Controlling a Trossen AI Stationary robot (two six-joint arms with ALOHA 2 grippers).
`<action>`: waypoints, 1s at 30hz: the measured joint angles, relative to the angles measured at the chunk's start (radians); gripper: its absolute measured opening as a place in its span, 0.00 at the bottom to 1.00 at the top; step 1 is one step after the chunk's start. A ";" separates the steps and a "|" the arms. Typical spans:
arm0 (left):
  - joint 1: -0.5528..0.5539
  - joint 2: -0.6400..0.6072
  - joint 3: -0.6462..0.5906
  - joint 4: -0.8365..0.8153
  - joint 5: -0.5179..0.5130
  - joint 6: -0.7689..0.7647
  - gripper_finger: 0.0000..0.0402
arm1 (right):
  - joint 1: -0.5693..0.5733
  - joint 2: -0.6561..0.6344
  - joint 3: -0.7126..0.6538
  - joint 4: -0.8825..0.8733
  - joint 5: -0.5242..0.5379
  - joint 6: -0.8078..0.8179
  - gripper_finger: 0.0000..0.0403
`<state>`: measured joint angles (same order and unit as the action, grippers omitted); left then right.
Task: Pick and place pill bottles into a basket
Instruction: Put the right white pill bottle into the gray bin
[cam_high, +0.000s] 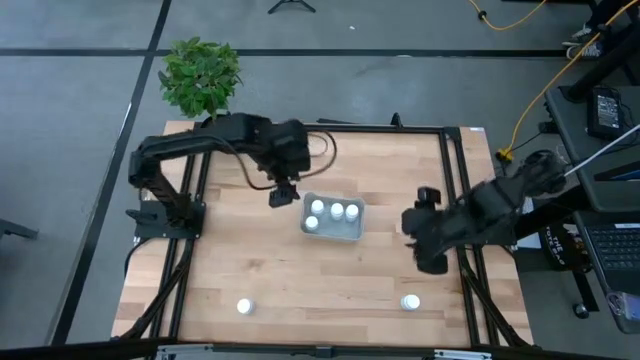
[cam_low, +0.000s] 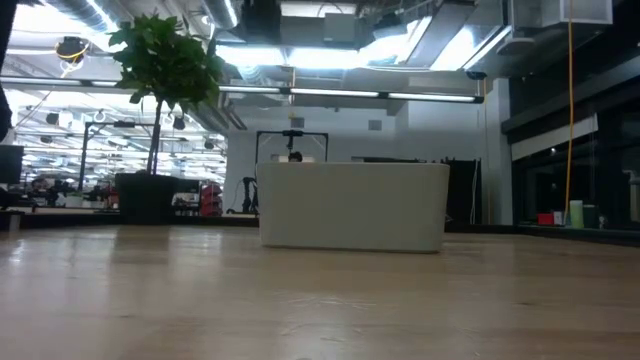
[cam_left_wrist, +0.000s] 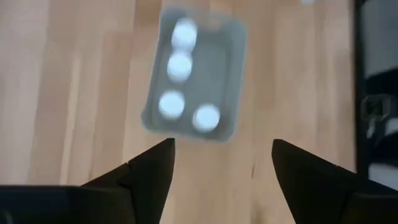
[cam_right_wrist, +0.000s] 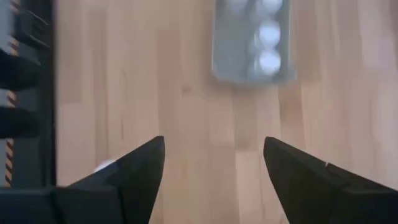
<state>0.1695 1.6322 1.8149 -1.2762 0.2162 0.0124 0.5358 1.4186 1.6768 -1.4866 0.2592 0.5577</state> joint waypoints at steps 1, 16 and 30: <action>0.004 -0.020 0.000 0.019 0.008 -0.008 0.65 | 0.011 0.022 0.000 -0.026 0.000 0.044 0.68; 0.003 -0.129 -0.002 0.069 -0.283 -0.013 0.65 | 0.178 0.187 -0.225 0.205 -0.227 0.973 0.83; 0.003 -0.121 -0.026 0.069 -0.292 0.071 0.65 | 0.242 0.320 -0.345 0.418 -0.311 1.328 0.90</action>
<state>0.1722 1.5112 1.7885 -1.2072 -0.0757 0.0832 0.7776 1.7389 1.3315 -1.0686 -0.0519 1.8859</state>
